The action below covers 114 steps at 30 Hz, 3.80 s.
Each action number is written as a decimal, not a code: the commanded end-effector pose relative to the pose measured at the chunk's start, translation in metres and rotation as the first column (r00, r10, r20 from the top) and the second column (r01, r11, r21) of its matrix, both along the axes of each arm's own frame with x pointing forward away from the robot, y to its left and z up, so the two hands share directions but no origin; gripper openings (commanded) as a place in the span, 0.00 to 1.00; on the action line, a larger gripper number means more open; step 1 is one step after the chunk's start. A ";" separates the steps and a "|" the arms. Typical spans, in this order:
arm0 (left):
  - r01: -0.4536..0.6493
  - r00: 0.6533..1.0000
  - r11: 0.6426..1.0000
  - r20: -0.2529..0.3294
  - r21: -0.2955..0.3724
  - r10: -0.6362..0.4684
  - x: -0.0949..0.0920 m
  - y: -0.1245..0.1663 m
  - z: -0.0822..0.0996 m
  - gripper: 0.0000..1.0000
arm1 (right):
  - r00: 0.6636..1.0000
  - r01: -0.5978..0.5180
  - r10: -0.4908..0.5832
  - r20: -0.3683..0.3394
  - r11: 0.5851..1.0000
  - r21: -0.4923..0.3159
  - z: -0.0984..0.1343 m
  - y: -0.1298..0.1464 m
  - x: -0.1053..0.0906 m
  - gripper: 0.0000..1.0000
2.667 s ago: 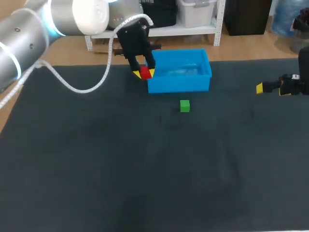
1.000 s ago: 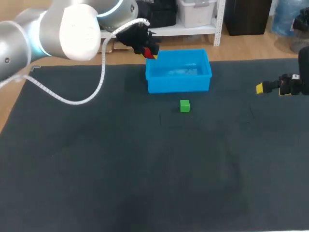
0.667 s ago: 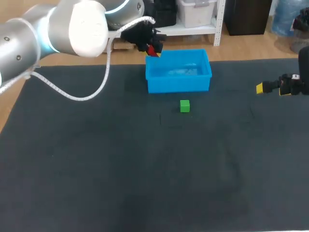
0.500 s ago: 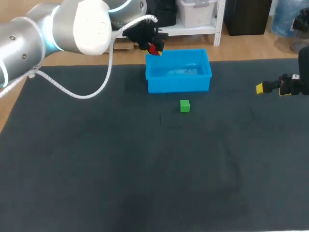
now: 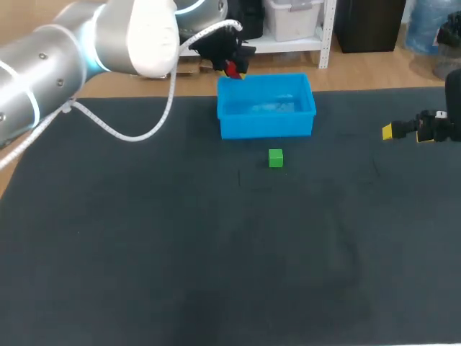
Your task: Use the left arm to pick the red cube and place it into the blue plastic box first, then use the right arm to grasp the green cube and put it into the same blue plastic box after the first action is fully finished.
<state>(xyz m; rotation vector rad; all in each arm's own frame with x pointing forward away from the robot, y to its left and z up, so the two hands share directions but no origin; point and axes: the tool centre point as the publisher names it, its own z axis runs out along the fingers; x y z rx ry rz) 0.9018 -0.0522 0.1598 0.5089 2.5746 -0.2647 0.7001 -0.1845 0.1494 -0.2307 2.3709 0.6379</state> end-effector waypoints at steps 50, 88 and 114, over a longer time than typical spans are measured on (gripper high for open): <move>-0.021 1.000 0.998 -0.015 0.064 0.022 0.053 -0.020 -0.035 0.00 | 1.000 0.000 0.000 -0.001 1.000 -0.001 0.000 0.000 0.000 1.00; -0.033 0.999 0.999 0.000 0.013 0.033 0.030 -0.003 -0.030 1.00 | 1.000 0.000 0.000 -0.001 1.000 -0.001 0.000 0.000 0.000 1.00; -0.033 0.998 0.994 0.044 -0.104 0.038 -0.022 0.028 -0.023 1.00 | 1.000 0.000 0.000 -0.001 1.000 -0.001 0.000 0.000 0.000 1.00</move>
